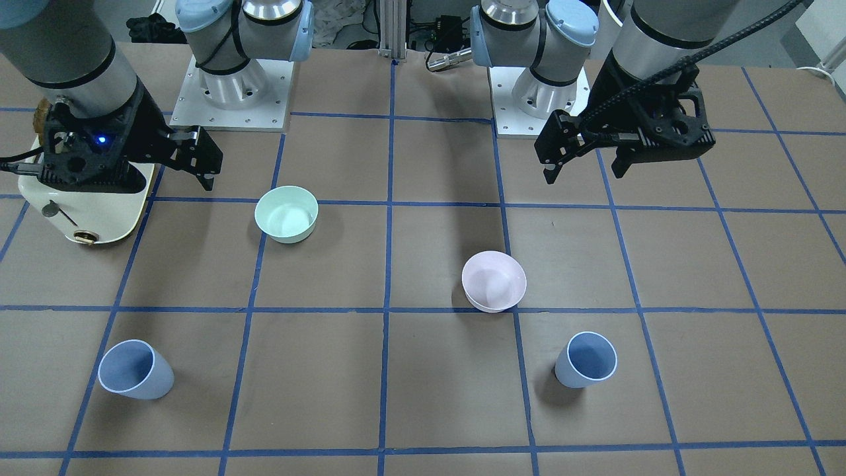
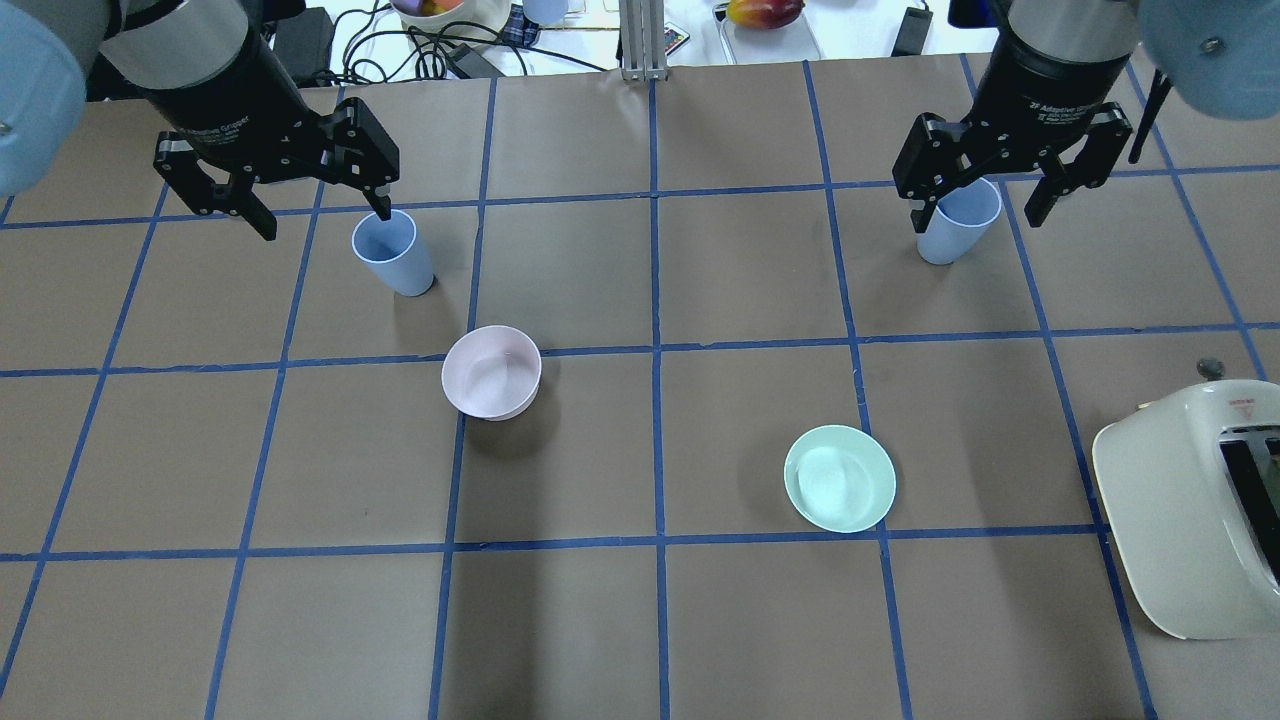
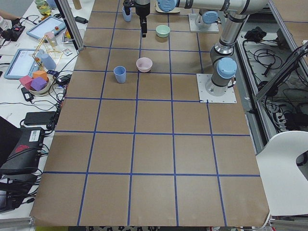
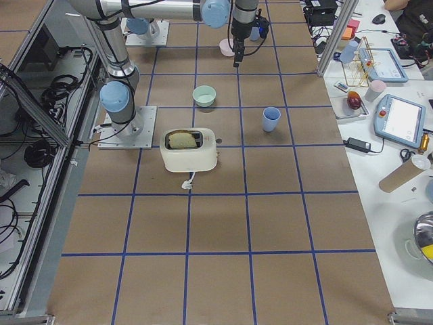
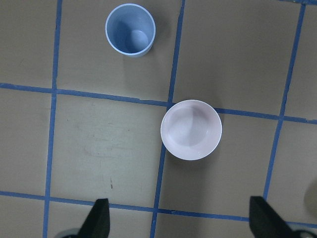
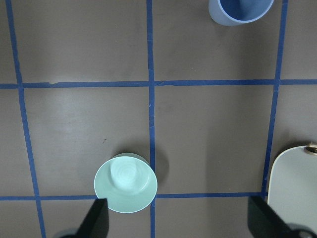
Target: Stack blue cups with both arms
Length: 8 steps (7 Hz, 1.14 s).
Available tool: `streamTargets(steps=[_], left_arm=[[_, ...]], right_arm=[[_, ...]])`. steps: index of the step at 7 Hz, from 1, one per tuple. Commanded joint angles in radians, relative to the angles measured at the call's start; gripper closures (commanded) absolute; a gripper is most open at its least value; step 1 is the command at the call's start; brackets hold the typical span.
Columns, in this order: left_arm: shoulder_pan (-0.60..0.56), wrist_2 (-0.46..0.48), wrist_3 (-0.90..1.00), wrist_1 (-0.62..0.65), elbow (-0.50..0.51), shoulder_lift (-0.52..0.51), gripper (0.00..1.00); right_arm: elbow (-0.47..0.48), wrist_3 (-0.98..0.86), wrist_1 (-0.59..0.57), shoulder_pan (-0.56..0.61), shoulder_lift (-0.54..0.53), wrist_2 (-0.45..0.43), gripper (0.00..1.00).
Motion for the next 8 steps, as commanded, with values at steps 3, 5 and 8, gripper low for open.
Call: streamTargets(steps=[3, 5, 8], left_arm=[[0.000, 0.000, 0.000, 0.003, 0.002, -0.004, 0.00], [0.018, 0.000, 0.002, 0.043, 0.017, -0.035, 0.00], [0.034, 0.000, 0.110, 0.295, -0.021, -0.231, 0.00]], right_arm=[[0.002, 0.002, 0.000, 0.000, 0.004, -0.001, 0.00], [0.002, 0.002, 0.000, 0.002, 0.004, -0.001, 0.00], [-0.004, -0.012, -0.003, 0.003, 0.010, -0.001, 0.00]])
